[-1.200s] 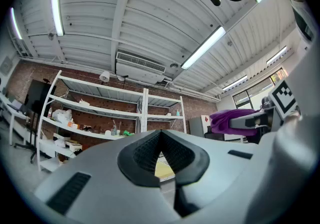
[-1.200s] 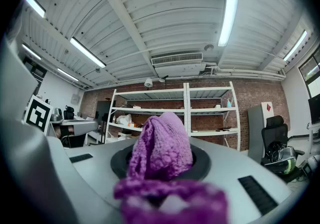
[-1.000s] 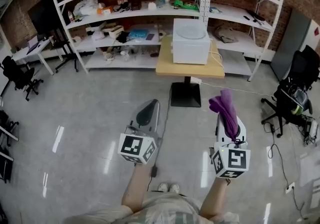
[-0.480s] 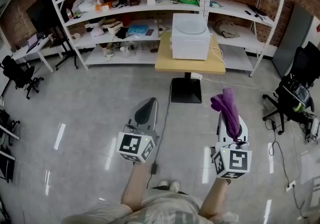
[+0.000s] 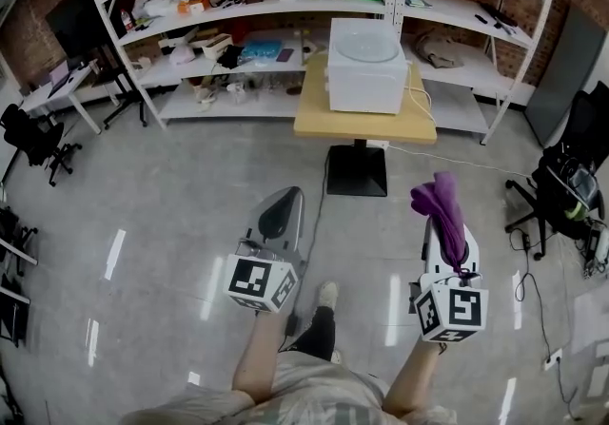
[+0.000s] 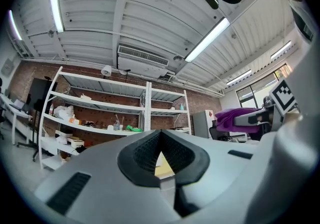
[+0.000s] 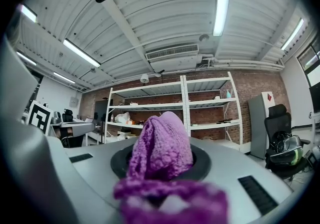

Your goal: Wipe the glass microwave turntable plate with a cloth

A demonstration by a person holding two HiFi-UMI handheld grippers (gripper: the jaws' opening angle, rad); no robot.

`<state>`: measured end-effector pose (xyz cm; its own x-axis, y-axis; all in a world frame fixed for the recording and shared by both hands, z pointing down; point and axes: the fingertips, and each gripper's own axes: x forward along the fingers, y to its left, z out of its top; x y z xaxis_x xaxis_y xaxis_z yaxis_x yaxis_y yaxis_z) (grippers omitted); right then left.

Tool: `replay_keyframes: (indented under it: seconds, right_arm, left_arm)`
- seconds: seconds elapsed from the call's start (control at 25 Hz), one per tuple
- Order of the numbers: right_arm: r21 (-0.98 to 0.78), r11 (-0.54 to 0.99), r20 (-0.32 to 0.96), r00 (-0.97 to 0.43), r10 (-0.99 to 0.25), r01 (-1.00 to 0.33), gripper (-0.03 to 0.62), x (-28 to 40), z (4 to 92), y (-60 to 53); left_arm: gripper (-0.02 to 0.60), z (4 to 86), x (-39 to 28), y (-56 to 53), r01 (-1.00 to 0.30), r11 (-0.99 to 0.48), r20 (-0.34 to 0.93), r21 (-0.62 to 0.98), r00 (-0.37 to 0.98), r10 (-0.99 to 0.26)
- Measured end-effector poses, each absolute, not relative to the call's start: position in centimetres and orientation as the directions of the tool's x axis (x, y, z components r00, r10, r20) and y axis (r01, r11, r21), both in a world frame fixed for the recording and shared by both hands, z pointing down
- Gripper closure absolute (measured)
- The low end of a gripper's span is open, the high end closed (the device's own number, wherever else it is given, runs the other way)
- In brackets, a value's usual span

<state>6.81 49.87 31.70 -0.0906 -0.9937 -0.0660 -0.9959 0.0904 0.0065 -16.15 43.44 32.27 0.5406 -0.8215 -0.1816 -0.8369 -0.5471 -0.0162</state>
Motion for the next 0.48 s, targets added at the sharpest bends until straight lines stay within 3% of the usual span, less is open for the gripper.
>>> replay_keyframes:
  seconds: [0.48]
  right_arm:
    - [0.109, 0.096, -0.064, -0.104, -0.993, -0.989, 0.546, 8.0, 29.0, 25.7]
  left_arm:
    - [0.579, 30.1, -16.2, 19.1, -0.849, -0.527, -0.254, 0.036, 0.503, -0.826]
